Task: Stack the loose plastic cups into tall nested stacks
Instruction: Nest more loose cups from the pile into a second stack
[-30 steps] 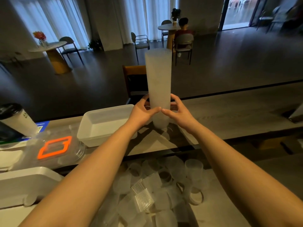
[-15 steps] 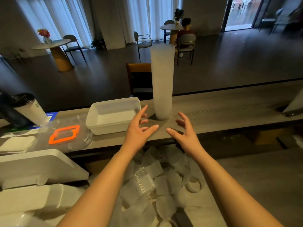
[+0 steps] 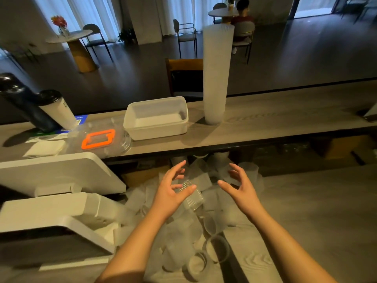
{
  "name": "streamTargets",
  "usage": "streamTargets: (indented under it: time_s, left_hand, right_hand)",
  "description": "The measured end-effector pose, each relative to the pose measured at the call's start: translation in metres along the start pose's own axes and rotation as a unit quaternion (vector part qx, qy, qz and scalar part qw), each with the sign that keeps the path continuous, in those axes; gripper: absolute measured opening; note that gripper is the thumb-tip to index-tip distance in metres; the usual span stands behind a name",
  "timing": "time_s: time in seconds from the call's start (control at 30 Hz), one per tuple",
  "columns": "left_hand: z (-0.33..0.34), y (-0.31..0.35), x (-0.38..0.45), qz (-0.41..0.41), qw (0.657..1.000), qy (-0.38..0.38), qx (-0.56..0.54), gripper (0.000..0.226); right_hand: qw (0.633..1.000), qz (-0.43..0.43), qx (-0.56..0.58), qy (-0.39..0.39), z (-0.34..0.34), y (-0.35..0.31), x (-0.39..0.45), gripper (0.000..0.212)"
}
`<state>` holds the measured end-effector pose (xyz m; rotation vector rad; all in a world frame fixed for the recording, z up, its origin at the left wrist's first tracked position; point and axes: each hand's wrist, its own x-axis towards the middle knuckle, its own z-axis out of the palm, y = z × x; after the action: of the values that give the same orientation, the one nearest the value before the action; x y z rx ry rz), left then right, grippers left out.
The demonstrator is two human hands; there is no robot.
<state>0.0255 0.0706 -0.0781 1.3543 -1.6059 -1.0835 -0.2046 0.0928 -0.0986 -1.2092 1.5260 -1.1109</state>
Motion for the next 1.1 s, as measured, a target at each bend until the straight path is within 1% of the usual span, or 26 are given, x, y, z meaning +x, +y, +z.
streamTargets:
  time_s: [0.1,0.2,0.33,0.4,0.47,0.53,0.67,0.77,0.87,1.0,1.1]
  left_hand:
    - [-0.002,-0.018,-0.014,-0.010,0.999,-0.009,0.047,0.067]
    - [-0.001,-0.035,-0.019,-0.007,0.993,-0.038,0.115,0.064]
    - [0.001,-0.050,-0.013,0.002,0.974,-0.078,0.211,0.064]
    - [0.003,-0.053,-0.007,0.015,0.962,-0.098,0.254,0.063]
    - [0.006,-0.055,0.000,0.040,0.938,-0.132,0.318,0.065]
    - [0.010,-0.058,0.007,0.075,0.904,-0.173,0.383,0.068]
    - [0.015,-0.059,0.024,0.113,0.846,-0.242,0.462,0.075]
    - [0.017,-0.057,0.034,0.133,0.815,-0.268,0.496,0.077]
    - [0.022,-0.056,0.042,0.136,0.781,-0.302,0.529,0.076]
    - [0.022,-0.054,0.052,0.149,0.746,-0.328,0.560,0.077]
    - [0.021,-0.051,0.058,0.164,0.725,-0.338,0.577,0.075]
  right_hand:
    - [0.999,0.034,-0.011,0.001,0.001,0.022,-0.008,0.075]
    - [0.998,0.056,-0.017,-0.004,-0.002,0.042,-0.013,0.067]
    - [0.996,0.068,-0.055,-0.009,-0.004,0.065,-0.018,0.068]
    - [0.992,0.068,-0.097,-0.039,-0.003,0.076,-0.022,0.071]
    - [0.982,0.058,-0.160,-0.088,0.000,0.085,-0.026,0.074]
    - [0.968,0.040,-0.212,-0.130,0.003,0.090,-0.031,0.076]
    - [0.938,-0.006,-0.296,-0.182,0.010,0.097,-0.031,0.077]
    - [0.914,-0.046,-0.347,-0.203,0.015,0.101,-0.028,0.077]
    - [0.891,-0.070,-0.394,-0.215,0.019,0.109,-0.024,0.079]
    - [0.861,-0.083,-0.449,-0.225,0.022,0.115,-0.022,0.083]
    - [0.846,-0.093,-0.475,-0.224,0.025,0.119,-0.022,0.084]
